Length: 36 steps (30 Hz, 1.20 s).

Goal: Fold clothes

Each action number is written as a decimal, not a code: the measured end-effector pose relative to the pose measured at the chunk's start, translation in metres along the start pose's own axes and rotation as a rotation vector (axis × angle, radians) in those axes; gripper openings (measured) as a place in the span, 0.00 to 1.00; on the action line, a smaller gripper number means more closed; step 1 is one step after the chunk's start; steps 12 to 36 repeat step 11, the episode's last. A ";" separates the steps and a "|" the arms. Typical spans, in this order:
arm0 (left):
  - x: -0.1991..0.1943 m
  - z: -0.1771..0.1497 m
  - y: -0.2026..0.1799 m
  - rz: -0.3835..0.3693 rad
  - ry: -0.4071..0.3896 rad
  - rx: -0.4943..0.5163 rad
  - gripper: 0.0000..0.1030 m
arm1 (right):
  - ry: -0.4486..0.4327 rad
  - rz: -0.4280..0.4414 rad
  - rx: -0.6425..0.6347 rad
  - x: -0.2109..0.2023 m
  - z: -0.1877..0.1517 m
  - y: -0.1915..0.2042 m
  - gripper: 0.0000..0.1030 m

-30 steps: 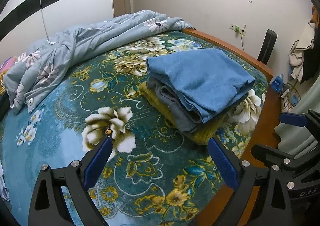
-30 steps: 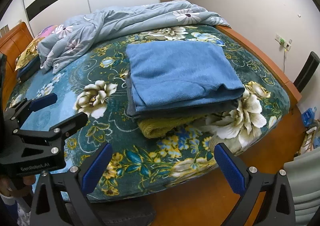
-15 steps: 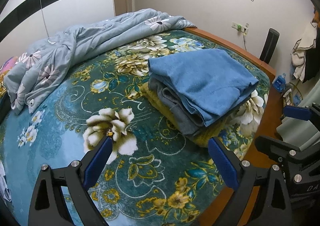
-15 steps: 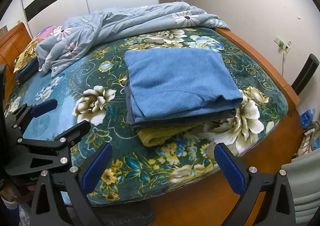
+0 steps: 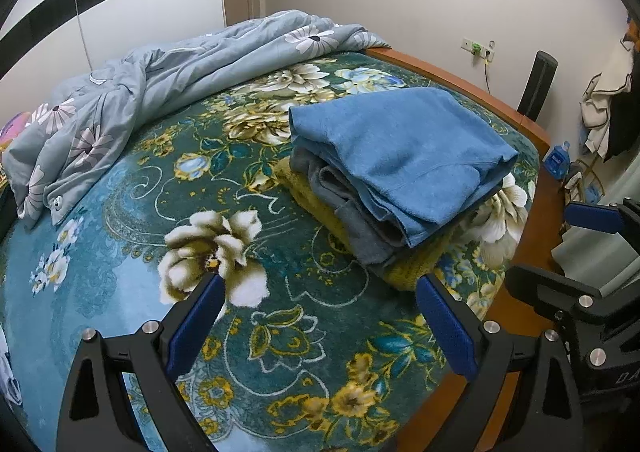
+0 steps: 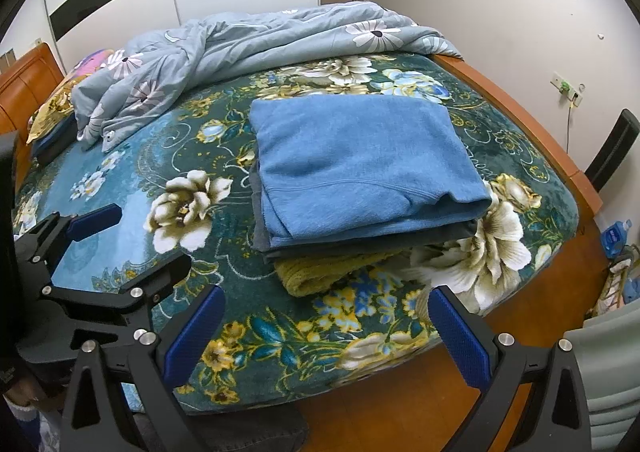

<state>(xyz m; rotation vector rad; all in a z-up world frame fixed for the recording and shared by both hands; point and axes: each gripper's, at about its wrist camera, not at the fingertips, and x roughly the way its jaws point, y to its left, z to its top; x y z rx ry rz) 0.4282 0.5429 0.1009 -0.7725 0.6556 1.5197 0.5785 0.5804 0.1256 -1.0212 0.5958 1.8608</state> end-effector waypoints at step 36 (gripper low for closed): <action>0.006 -0.002 -0.001 -0.015 0.014 0.001 0.94 | 0.008 0.000 0.001 0.005 -0.001 -0.001 1.00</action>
